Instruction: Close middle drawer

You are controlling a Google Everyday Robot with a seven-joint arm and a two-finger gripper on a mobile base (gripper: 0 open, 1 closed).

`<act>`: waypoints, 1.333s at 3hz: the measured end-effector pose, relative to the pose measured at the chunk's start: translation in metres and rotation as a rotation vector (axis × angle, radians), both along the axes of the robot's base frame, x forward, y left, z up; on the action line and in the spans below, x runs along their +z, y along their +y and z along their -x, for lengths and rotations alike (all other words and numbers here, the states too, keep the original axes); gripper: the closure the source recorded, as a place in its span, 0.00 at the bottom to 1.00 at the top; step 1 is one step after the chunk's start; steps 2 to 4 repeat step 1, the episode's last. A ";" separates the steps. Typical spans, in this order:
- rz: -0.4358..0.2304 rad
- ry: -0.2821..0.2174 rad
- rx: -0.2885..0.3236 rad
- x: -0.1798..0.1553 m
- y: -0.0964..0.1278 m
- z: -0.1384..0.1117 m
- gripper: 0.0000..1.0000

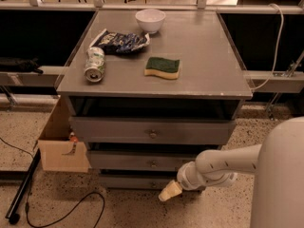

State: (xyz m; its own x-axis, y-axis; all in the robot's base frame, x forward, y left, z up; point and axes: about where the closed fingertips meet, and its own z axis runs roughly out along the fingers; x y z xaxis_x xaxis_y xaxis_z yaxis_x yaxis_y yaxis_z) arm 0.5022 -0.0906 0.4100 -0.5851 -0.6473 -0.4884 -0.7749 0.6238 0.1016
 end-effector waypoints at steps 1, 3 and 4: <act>0.000 0.000 0.000 0.000 0.000 0.000 0.00; 0.000 0.000 0.000 0.000 0.000 0.000 0.00; 0.000 0.000 0.000 0.000 0.000 0.000 0.00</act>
Offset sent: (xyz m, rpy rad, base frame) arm 0.0000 0.0000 0.0000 0.0000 0.0000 0.0000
